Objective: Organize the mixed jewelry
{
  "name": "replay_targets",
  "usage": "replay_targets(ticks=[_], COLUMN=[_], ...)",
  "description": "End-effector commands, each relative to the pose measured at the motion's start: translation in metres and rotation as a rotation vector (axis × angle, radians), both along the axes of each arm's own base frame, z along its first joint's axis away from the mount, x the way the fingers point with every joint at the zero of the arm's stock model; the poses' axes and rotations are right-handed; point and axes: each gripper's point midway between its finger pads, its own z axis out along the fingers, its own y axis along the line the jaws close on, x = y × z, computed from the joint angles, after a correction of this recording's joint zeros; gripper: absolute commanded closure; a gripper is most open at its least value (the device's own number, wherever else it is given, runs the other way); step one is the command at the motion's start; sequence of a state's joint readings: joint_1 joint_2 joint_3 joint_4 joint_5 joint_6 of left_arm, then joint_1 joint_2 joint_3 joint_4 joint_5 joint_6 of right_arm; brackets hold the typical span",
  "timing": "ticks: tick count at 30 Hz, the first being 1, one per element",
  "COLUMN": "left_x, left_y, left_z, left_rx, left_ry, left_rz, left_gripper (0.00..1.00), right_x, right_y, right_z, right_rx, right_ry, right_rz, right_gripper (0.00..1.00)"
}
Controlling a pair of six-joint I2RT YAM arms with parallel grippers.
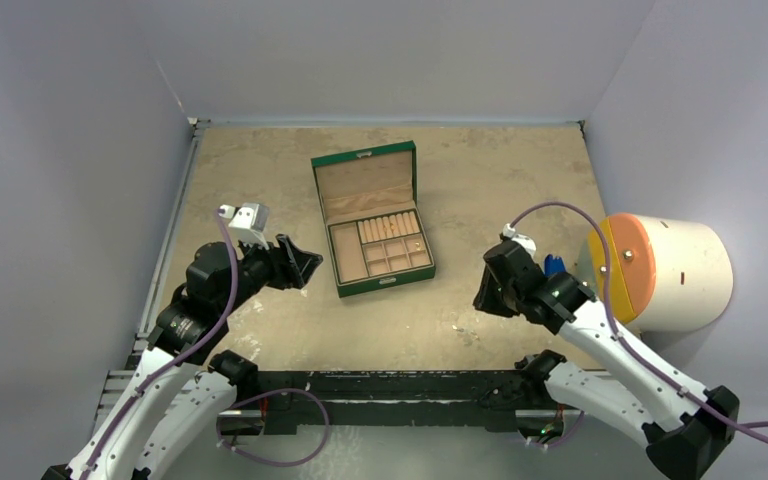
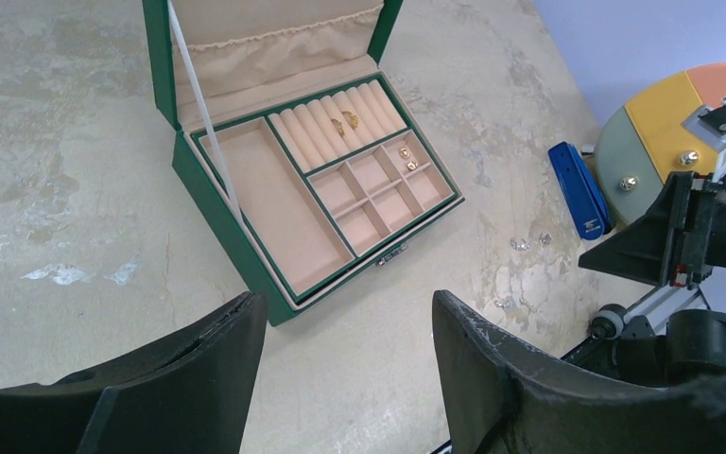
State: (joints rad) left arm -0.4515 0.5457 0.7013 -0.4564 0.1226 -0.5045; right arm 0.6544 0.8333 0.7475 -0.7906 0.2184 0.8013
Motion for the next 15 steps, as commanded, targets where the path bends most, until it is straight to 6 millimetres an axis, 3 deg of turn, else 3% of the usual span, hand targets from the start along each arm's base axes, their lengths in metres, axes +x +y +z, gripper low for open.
replay_targets(ticks=[1,6,15], left_x=[0.006,0.006,0.005], left_y=[0.002,0.003,0.003], left_z=[0.016,0.015,0.018], left_rx=[-0.024,-0.018,-0.023], left_ry=[-0.051,-0.05,-0.059], left_rz=[0.024,0.027,0.021], left_gripper=[0.36,0.36,0.36], right_x=[-0.013,-0.017,-0.021], right_y=[-0.014,-0.012,-0.007], right_z=[-0.024,-0.051,-0.079], right_rx=[-0.058,-0.071,-0.09], right_ry=[0.1,0.161,0.244], right_rz=[-0.095,-0.112,-0.124], right_gripper=[0.7,0.7,0.73])
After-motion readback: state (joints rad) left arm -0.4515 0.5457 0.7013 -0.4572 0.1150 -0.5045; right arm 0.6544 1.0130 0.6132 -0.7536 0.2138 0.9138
